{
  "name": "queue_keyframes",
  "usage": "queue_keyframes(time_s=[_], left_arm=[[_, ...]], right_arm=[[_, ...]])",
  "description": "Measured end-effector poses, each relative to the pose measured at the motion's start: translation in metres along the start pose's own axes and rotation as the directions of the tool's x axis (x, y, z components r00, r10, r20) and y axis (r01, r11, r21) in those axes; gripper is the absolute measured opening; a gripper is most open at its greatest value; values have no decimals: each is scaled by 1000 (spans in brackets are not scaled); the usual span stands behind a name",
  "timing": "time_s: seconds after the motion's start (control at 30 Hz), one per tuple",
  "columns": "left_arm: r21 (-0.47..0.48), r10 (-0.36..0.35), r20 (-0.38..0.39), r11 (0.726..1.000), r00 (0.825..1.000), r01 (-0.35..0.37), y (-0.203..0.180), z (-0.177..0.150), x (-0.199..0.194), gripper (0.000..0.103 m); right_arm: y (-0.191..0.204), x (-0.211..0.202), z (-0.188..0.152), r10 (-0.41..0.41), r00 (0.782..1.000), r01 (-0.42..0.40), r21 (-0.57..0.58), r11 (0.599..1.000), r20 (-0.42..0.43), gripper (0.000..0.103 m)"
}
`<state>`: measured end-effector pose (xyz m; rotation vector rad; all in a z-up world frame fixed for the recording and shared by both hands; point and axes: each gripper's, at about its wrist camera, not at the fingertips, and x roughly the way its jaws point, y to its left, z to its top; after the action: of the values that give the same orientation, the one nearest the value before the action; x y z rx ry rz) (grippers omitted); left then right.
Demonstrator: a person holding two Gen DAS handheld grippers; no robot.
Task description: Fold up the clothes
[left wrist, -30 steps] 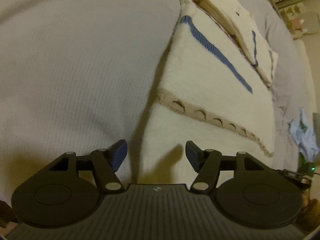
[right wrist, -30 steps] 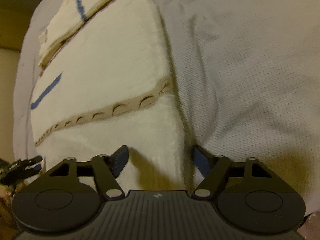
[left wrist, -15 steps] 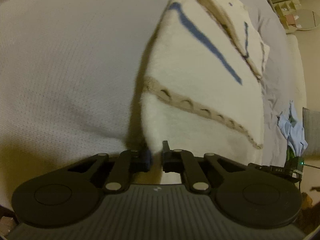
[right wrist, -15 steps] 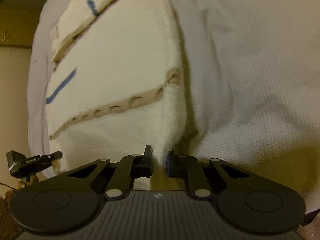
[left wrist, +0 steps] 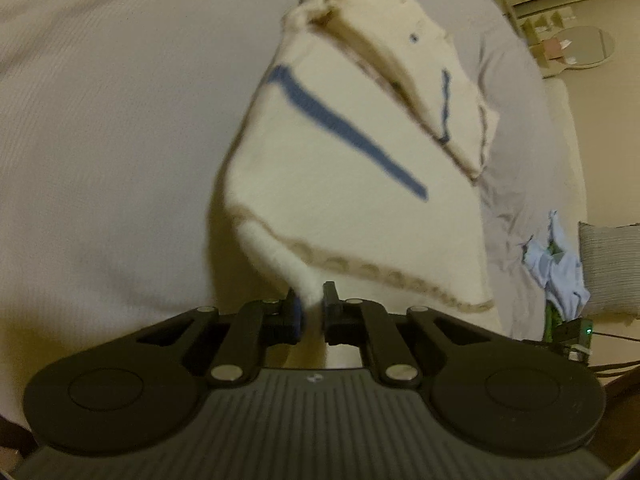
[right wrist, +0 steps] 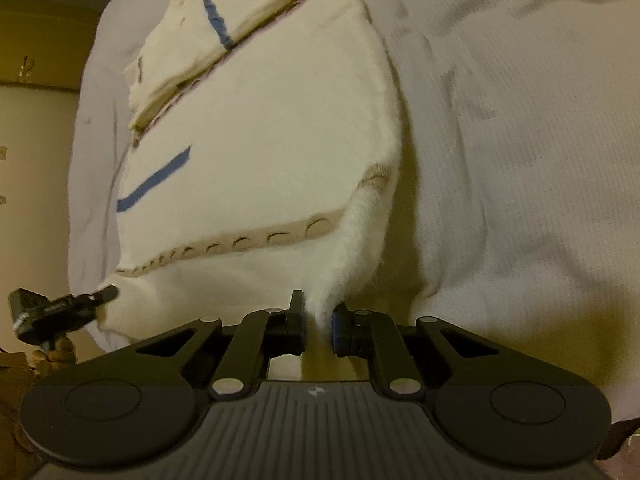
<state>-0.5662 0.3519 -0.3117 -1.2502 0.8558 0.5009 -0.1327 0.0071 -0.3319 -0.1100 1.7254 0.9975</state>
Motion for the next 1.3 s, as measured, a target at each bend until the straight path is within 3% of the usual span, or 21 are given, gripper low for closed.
queue_keyframes(time_s=[0.13, 0.27, 0.37, 0.5, 0.57, 0.63, 0.67, 0.7, 0.77, 0.9, 0.97, 1.1, 1.3], left_arm=[[-10, 6, -5, 1000, 1000, -6, -4, 6, 4, 6], [-11, -42, 65, 999, 997, 42, -20, 22, -12, 6], [38, -117, 171, 993, 978, 112, -44, 56, -27, 6], [148, -194, 303, 977, 933, 156, -76, 130, -27, 7], [141, -172, 351, 981, 920, 130, -85, 174, -14, 8], [116, -129, 391, 989, 911, 90, -92, 216, 2, 14], [100, -81, 407, 994, 910, 44, -94, 232, 10, 19], [88, -37, 420, 996, 907, 0, -96, 245, 17, 26], [80, 21, 420, 995, 907, -60, -94, 258, 26, 38], [67, 113, 403, 986, 908, -153, -86, 274, 42, 39], [85, 122, 383, 982, 916, -166, -85, 277, 52, 39], [165, 137, 348, 965, 927, -205, -95, 287, 79, 40], [264, 182, 340, 923, 923, -279, -115, 307, 117, 45]], right_arm=[[4, -8, 5, 10, 999, -10, 4, 1000, 31, 12], [26, -37, 34, 61, 984, -58, -25, 998, 169, 10], [49, -60, 78, 102, 949, -78, -92, 993, 298, 10], [66, -72, 157, 107, 880, -64, -108, 992, 463, 10], [69, -67, 198, 98, 848, -66, -80, 995, 521, 12], [67, -57, 230, 82, 838, -73, -38, 997, 540, 32], [65, -53, 239, 65, 837, -63, -23, 998, 543, 51], [62, -51, 244, 57, 837, -58, -16, 998, 545, 56], [56, -45, 253, 41, 838, -49, -1, 999, 544, 56], [44, -28, 256, -18, 870, 26, -9, 1000, 492, 56], [43, -18, 260, -44, 882, 70, -38, 997, 469, 56], [49, -5, 278, -65, 886, 133, -118, 984, 460, 55], [64, 7, 310, -97, 882, 218, -217, 951, 462, 54]])
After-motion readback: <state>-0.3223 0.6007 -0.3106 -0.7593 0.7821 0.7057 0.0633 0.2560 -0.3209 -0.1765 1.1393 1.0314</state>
